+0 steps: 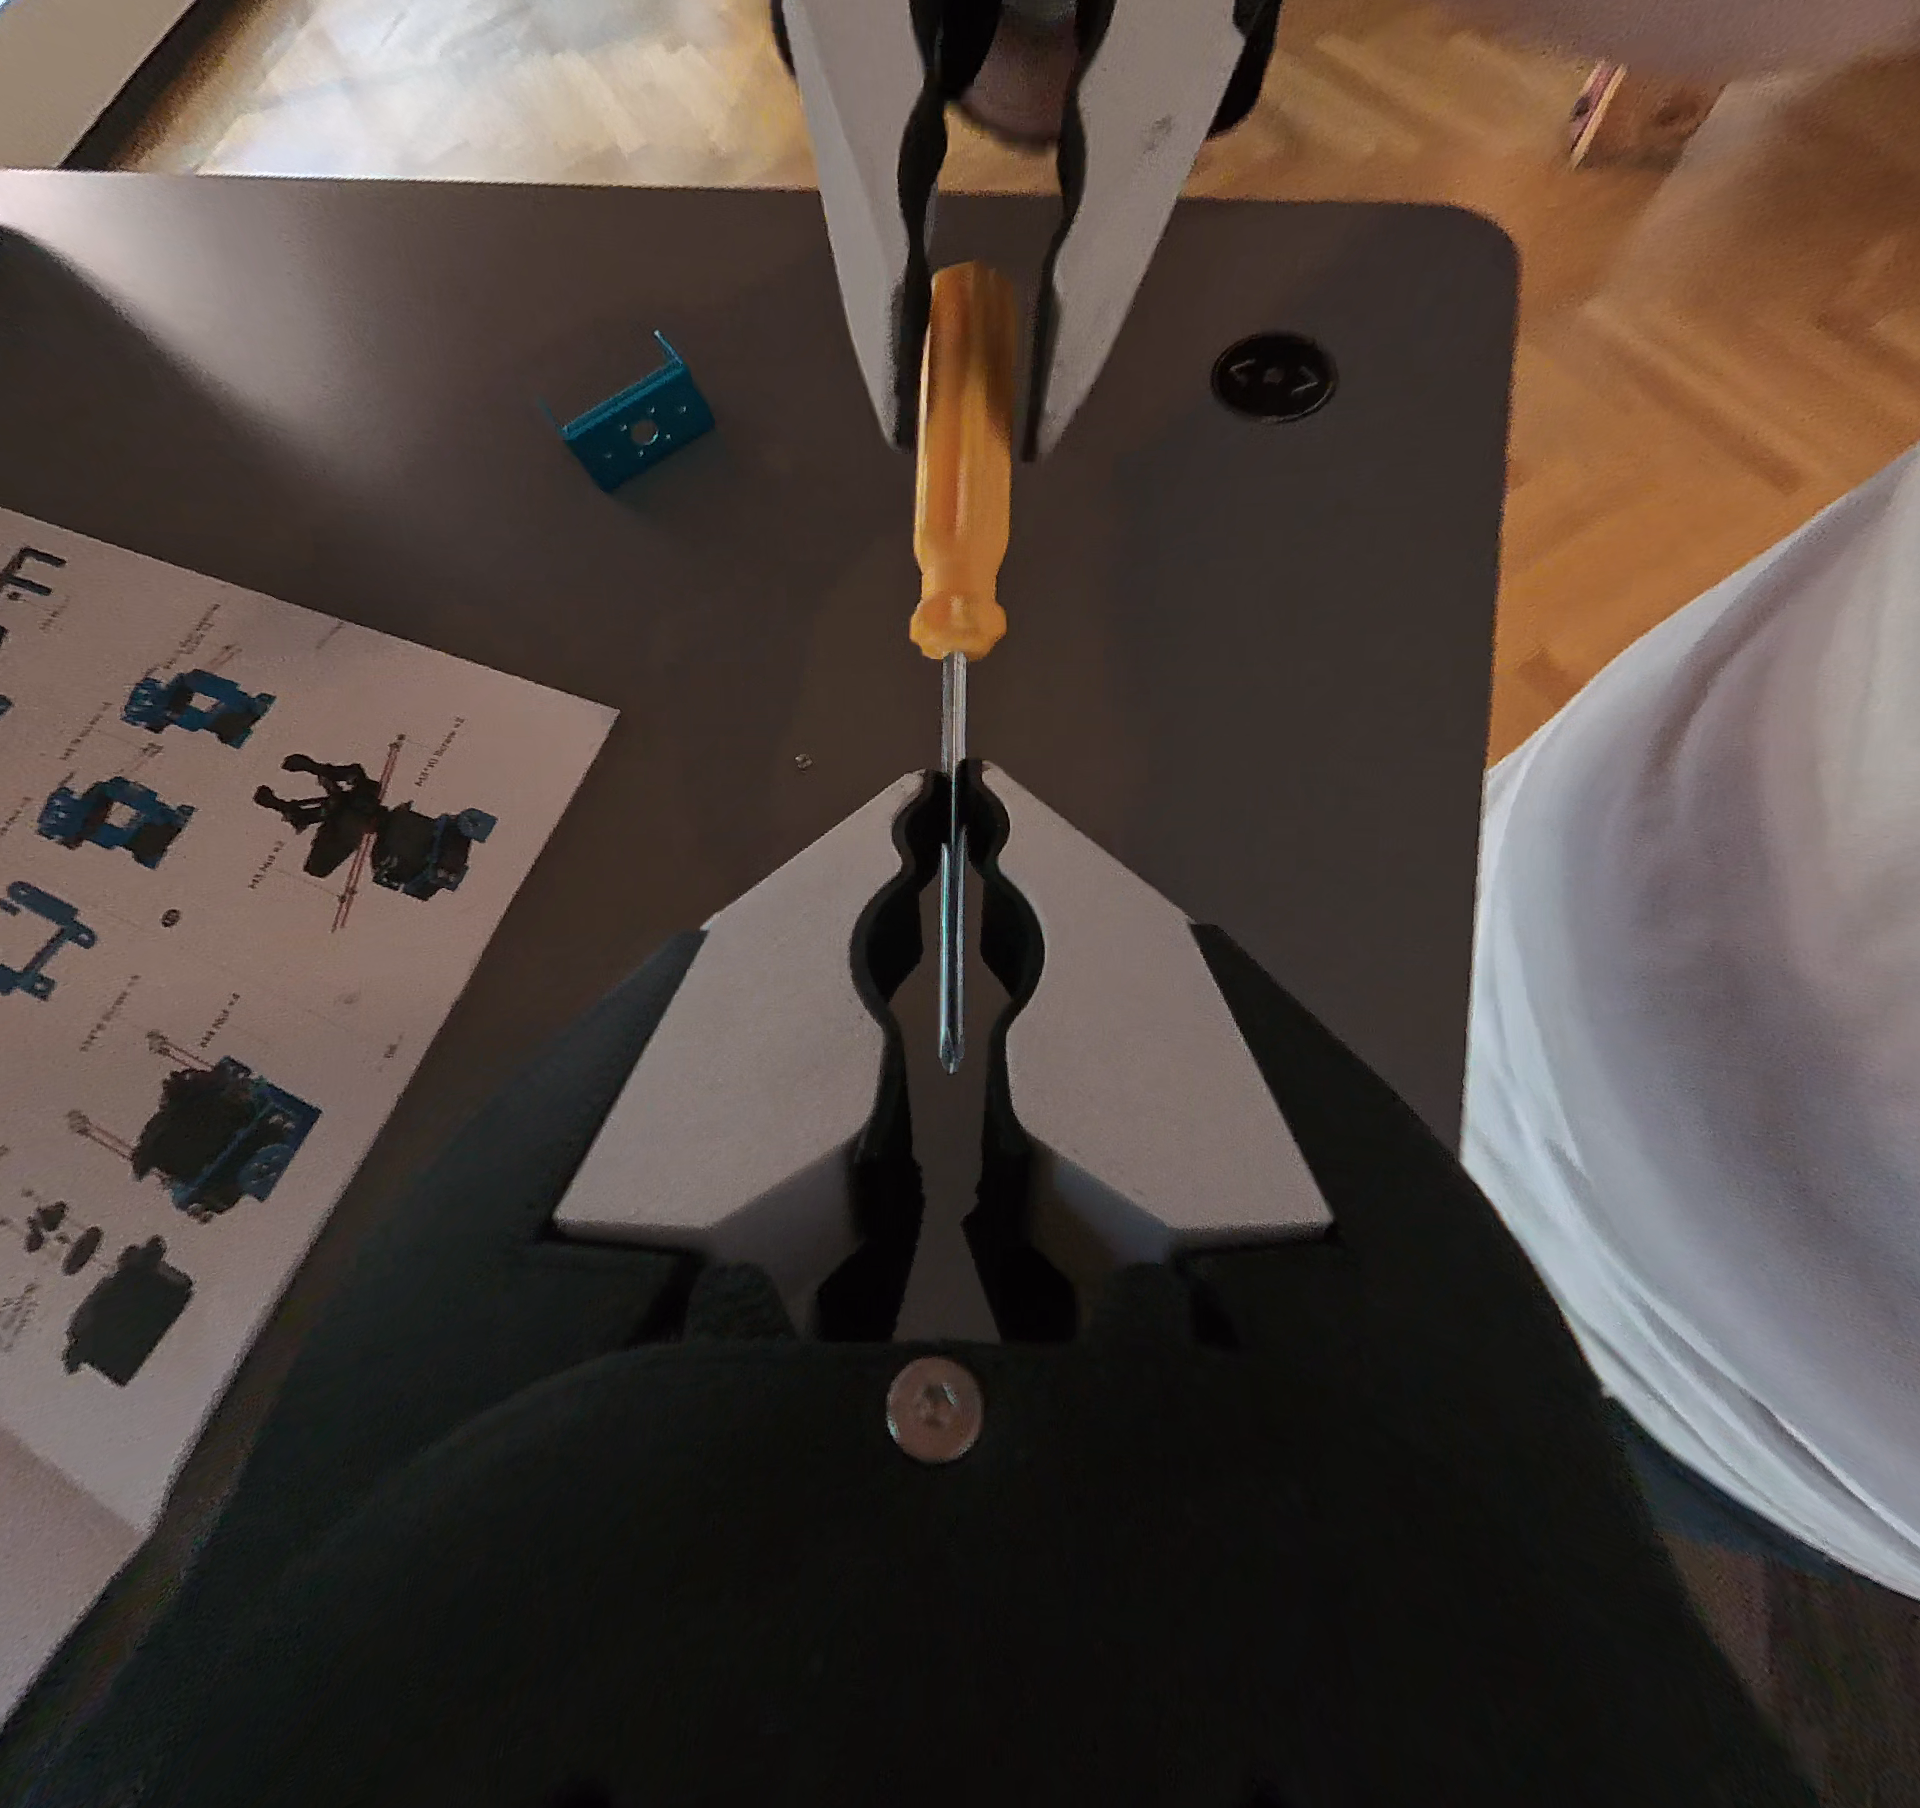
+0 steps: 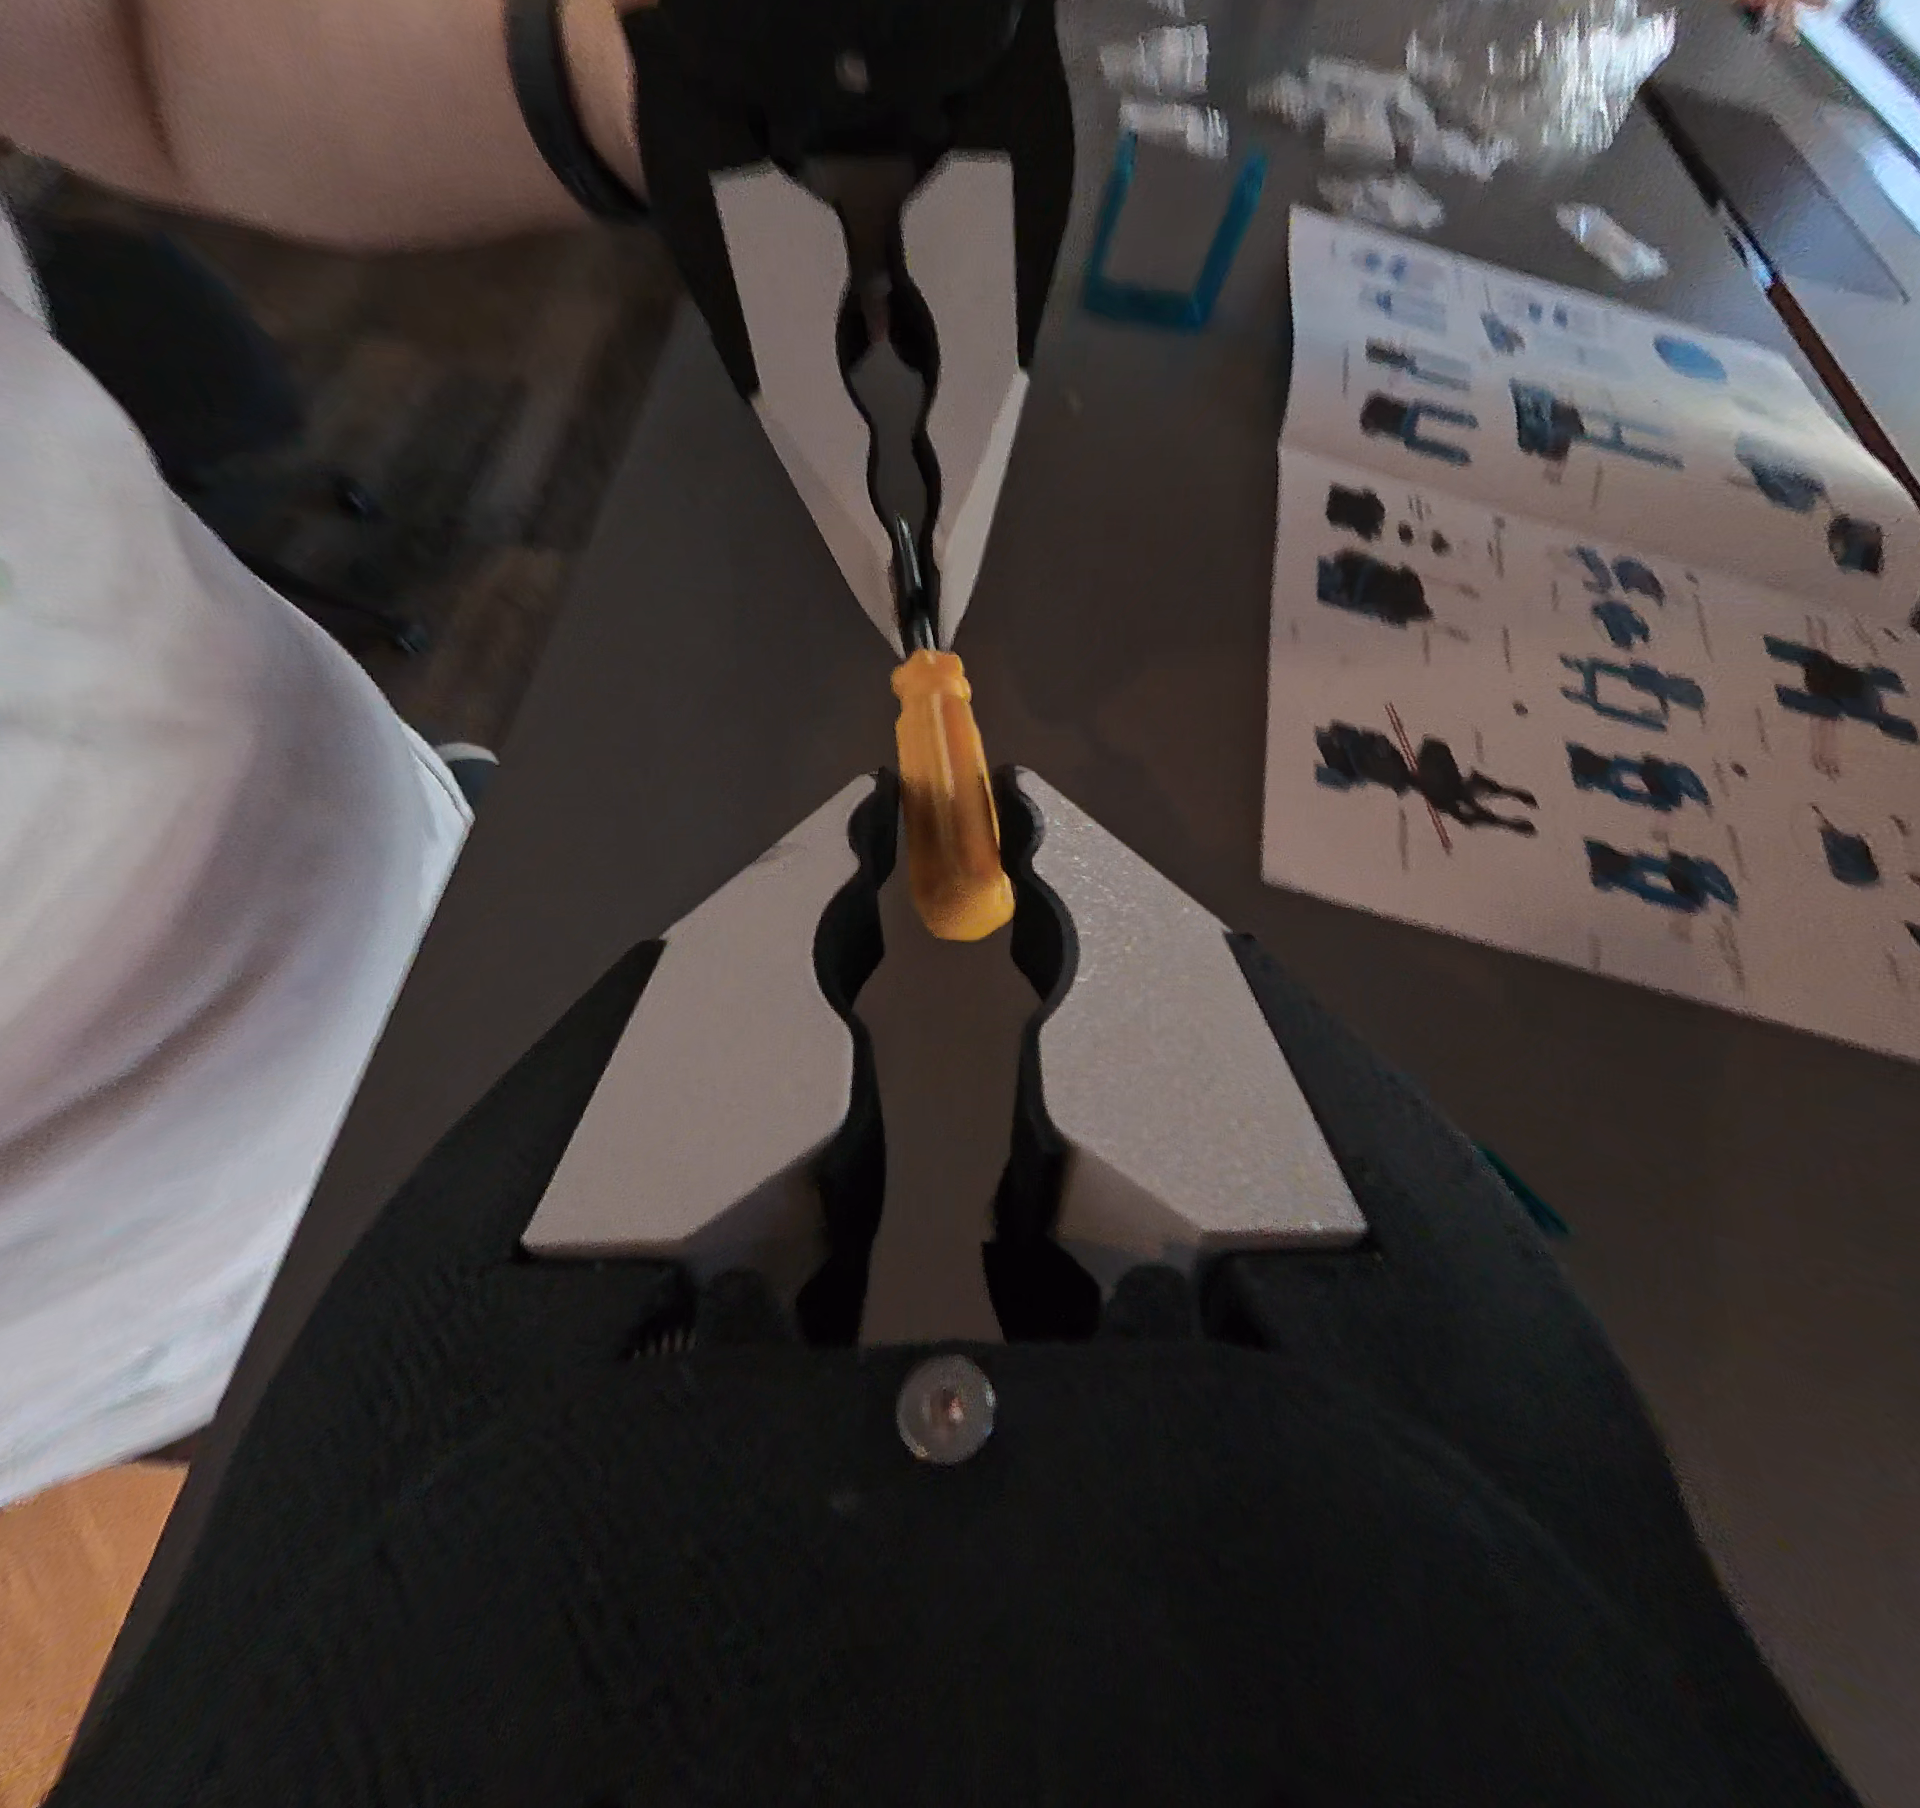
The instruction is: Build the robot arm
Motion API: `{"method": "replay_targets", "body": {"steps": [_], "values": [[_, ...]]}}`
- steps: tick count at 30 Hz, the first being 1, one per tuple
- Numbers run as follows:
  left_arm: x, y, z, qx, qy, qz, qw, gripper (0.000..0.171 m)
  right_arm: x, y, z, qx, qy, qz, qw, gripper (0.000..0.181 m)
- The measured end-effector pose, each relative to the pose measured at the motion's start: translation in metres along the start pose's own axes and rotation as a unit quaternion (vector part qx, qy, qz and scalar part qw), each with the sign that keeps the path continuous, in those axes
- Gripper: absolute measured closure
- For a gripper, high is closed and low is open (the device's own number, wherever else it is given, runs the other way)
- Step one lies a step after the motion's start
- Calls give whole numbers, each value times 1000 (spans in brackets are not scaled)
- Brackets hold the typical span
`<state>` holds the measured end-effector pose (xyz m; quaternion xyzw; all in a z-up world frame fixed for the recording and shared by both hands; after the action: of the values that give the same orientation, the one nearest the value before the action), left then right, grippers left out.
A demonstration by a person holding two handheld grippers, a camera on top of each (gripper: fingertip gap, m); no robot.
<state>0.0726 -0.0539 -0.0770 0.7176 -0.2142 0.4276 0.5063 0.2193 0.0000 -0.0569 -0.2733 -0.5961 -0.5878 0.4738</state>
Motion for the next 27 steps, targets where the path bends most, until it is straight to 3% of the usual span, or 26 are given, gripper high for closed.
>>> {"method": "replay_targets", "body": {"steps": [3,5,9,11,13,17,19,21,27], "values": [[2,11,0,-8,23,43,999,169,-2,-6,3,31,-37,64,997,136],[3,16,1,-12,32,61,998,169,-4,-12,4,31,-32,79,996,133],[5,21,5,-19,35,78,996,169,5,-24,-1,61,-44,111,991,136],[4,22,7,-15,30,77,996,169,11,-25,-4,71,-38,124,989,158],[4,24,10,-20,37,83,996,169,16,-27,-5,79,-45,135,987,164],[-1,32,13,-11,47,94,994,169,17,-33,-7,85,-52,133,986,165],[-5,44,15,3,64,105,992,167,21,-39,-12,75,-43,123,989,165],[-11,66,13,36,99,125,987,143,27,-45,-17,46,-41,115,991,165],[-59,149,5,181,160,133,961,148,45,-65,-37,-123,-11,89,988,165]]}}
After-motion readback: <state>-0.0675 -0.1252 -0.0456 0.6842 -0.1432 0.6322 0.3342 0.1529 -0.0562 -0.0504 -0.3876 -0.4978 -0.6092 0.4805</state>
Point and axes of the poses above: each gripper's, where its closed fingertips meet, y back along the fingers, x out of its top, z = x × y across the jaws, the point moved 7 cm from there along y, back along the fingers, and after that the axes turned 3 degrees about z, right-handed, at the moved point
